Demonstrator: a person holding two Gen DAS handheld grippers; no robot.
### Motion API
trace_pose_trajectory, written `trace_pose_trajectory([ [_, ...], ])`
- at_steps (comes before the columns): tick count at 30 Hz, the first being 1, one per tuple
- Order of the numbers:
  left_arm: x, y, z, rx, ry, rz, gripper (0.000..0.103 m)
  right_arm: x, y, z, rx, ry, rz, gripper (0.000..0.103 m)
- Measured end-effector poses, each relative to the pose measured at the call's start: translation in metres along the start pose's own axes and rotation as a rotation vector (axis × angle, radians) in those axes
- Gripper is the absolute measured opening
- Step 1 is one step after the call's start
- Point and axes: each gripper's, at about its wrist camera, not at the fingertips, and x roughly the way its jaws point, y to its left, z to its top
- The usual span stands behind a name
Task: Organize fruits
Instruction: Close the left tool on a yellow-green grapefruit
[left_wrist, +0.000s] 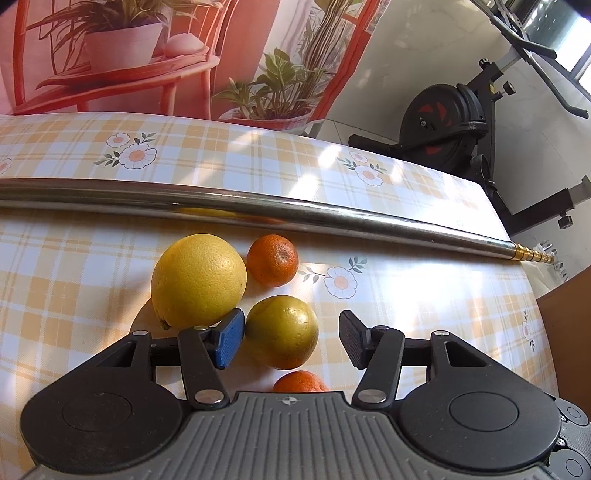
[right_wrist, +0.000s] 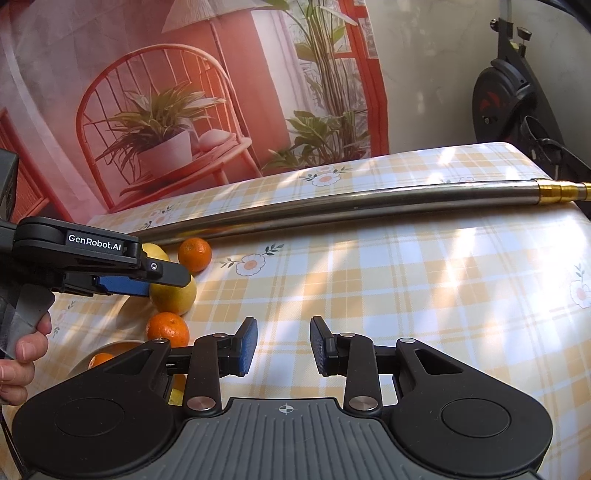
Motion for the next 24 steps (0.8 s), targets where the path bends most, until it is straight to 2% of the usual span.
trace_pose_trajectory([
  [5, 0.012, 0.006, -0.002, -0.058, 0.043, -0.006, 0.056, -0.002, -0.006, -0.004, 0.019, 0.002, 0.000, 0.030],
  [7, 0.013, 0.006, -0.004, -0.049, 0.038, -0.001, 0.049, -0.003, -0.007, -0.004, 0.020, -0.002, -0.001, 0.030],
  [10, 0.010, 0.005, -0.005, -0.019, 0.028, 0.001, 0.048, -0.004, -0.007, -0.004, 0.025, 0.000, 0.001, 0.030],
  [18, -0.029, 0.004, -0.013, 0.056, -0.040, -0.075, 0.048, -0.001, -0.003, -0.004, 0.019, 0.023, 0.030, 0.030],
  [24, -0.065, 0.020, -0.033, 0.091, -0.092, -0.085, 0.048, 0.006, 0.019, 0.005, -0.038, 0.043, 0.065, 0.030],
])
